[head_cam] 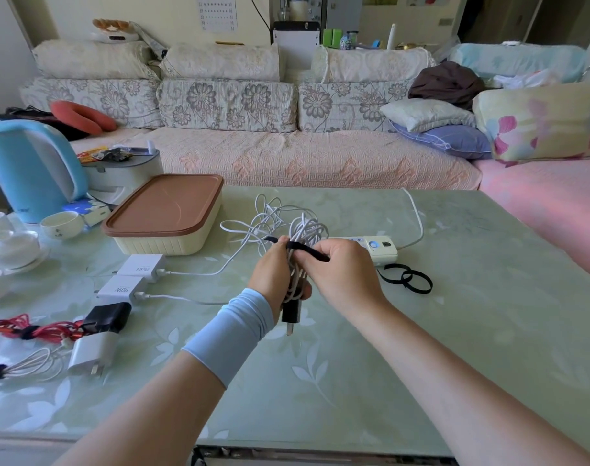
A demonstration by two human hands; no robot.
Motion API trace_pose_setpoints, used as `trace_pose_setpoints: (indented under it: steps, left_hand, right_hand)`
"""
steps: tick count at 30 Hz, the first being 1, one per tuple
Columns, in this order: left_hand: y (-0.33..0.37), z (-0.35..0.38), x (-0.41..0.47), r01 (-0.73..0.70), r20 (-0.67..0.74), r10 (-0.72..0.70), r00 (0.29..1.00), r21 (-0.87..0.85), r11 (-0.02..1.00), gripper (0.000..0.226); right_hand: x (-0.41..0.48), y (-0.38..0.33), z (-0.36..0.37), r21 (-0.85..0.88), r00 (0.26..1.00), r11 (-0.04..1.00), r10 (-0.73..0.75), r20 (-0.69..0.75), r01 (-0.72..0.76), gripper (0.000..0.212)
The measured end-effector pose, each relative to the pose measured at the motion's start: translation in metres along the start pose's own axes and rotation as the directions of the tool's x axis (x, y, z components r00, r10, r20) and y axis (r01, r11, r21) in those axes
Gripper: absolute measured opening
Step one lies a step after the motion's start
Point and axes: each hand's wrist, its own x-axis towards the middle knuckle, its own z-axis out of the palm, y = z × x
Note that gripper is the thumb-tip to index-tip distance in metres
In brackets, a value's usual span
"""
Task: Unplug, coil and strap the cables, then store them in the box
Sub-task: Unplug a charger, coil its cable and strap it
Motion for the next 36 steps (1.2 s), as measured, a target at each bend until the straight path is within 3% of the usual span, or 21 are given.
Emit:
trace_pose_setpoints:
  steps: [3, 7, 11, 13, 16, 20, 24, 27, 29, 32, 36]
  left_hand:
    - [0.007, -0.003, 0.001, 0.001, -0.062, 0.0, 0.998, 0.007, 1.0, 0.056]
    - [0.012, -0.01, 0.006, 0.037, -0.08, -0.036, 0.996, 0.006, 0.999, 0.048]
    - [0.015, -0.015, 0.004, 0.009, -0.077, -0.009, 0.997, 0.005, 1.0, 0.047]
    - [0.019, -0.018, 0.0, 0.006, -0.047, -0.008, 0.999, -0.05, 0.999, 0.044]
    - [0.023, -0.017, -0.009, -0.027, 0.132, 0.034, 0.991, -0.053, 0.998, 0.047]
    - [0.025, -0.016, -0.015, -0.048, 0.249, 0.051, 0.967, -0.018, 0.999, 0.043]
    - [0.022, -0.022, -0.015, -0.076, 0.396, -0.008, 0.918, 0.196, 0.978, 0.04]
    - [0.017, -0.024, -0.016, -0.167, 0.344, 0.014, 0.939, 0.417, 0.893, 0.047]
    - [0.017, -0.023, -0.016, -0.257, 0.329, 0.054, 0.943, 0.615, 0.746, 0.049]
    - [0.014, -0.022, -0.018, -0.337, 0.366, 0.081, 0.927, 0.722, 0.604, 0.045]
    - [0.011, -0.021, -0.018, -0.376, 0.381, 0.099, 0.919, 0.774, 0.51, 0.043]
  right_hand:
    - [0.001, -0.001, 0.002, -0.067, 0.996, 0.994, -0.087, 0.027, 0.089, 0.037]
    - [-0.003, 0.0, -0.001, 0.029, 0.968, 0.986, -0.169, 0.188, 0.166, 0.028]
    - [0.001, 0.005, -0.008, 0.341, 0.911, 0.94, -0.126, 0.392, -0.017, 0.037]
    - [0.004, 0.008, -0.018, 0.399, 0.85, 0.908, -0.106, 0.516, -0.129, 0.035]
    - [0.01, 0.017, -0.026, 0.333, 0.804, 0.94, -0.139, 0.578, -0.077, 0.031]
    - [0.016, 0.029, -0.032, 0.184, 0.865, 0.982, -0.115, 0.489, 0.026, 0.025]
    - [0.017, 0.039, -0.034, 0.011, 0.876, 0.986, -0.153, 0.457, 0.166, 0.024]
    - [0.016, 0.045, -0.036, -0.142, 0.866, 0.948, -0.191, 0.462, 0.285, 0.038]
    - [0.018, 0.046, -0.043, -0.227, 0.875, 0.929, -0.162, 0.456, 0.291, 0.028]
    - [0.02, 0.039, -0.05, -0.394, 0.877, 0.871, -0.079, 0.475, 0.292, 0.014]
    - [0.018, 0.038, -0.043, -0.183, 0.839, 0.98, 0.039, 0.543, 0.073, 0.037]
